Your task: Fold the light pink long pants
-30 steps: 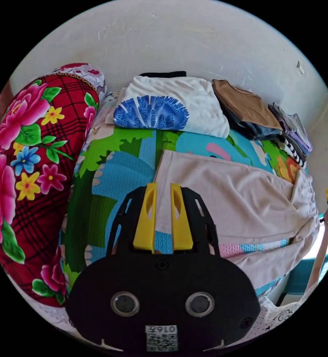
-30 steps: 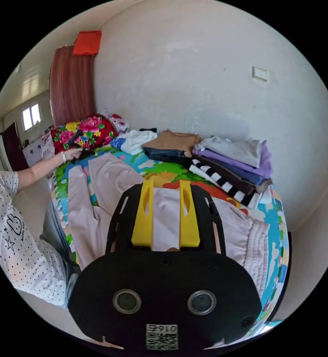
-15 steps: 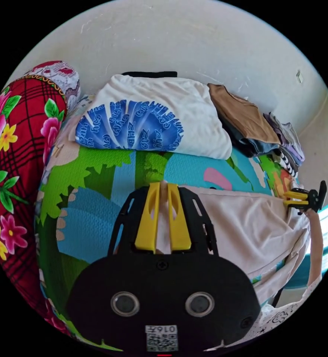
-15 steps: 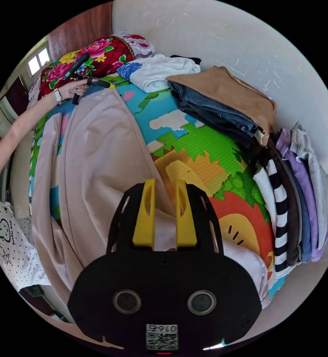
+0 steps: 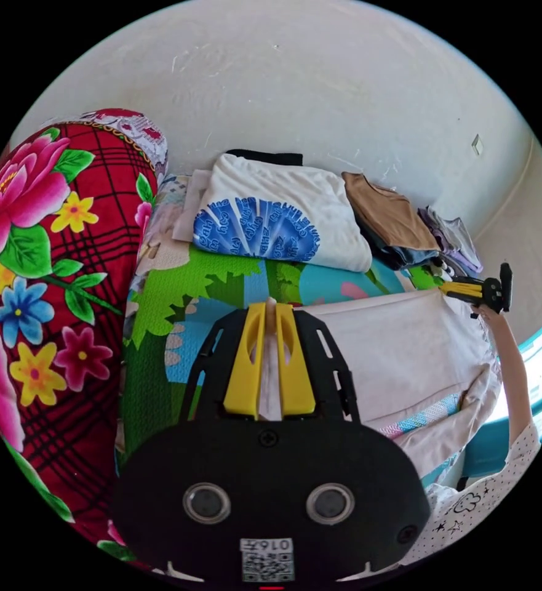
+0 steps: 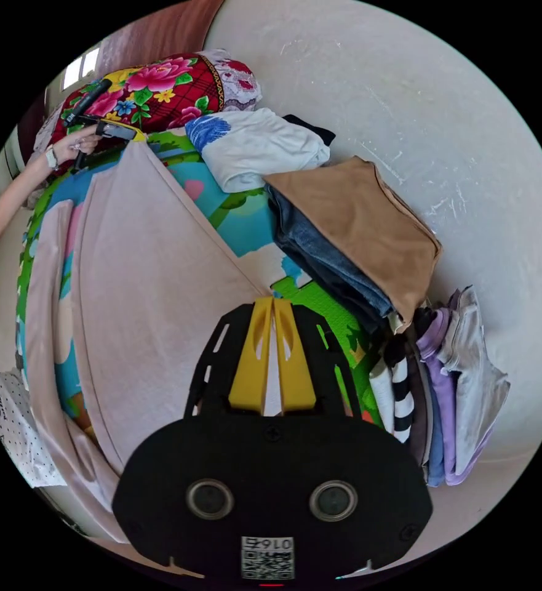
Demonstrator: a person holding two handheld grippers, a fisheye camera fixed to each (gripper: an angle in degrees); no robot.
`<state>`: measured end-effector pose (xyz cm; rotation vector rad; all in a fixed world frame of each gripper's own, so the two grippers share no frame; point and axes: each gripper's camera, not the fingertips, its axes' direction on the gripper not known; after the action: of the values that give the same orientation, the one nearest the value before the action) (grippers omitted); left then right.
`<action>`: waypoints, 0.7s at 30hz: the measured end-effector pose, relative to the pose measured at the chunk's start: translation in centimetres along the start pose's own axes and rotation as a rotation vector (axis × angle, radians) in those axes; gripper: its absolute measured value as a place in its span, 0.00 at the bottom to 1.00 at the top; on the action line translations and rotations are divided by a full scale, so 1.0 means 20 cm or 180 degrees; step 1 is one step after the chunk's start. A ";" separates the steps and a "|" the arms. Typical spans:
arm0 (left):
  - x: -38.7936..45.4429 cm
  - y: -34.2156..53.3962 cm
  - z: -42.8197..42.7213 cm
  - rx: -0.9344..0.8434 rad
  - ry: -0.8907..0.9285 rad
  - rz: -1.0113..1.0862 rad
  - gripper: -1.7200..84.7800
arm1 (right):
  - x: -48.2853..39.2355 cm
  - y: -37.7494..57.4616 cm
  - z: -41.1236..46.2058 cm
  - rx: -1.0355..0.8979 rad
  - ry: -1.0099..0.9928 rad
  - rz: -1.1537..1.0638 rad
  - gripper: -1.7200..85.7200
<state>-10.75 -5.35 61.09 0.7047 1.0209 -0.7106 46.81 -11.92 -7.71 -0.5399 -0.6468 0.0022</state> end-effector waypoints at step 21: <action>-0.42 0.65 -0.25 -0.0325 0.0570 0.0036 0.10 | -0.39 0.21 -0.38 0.0657 -0.0531 0.0127 0.12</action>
<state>-5.85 7.66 69.48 0.6935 1.2074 -0.5886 45.53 -13.20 -19.21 -0.3552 -0.7884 0.1515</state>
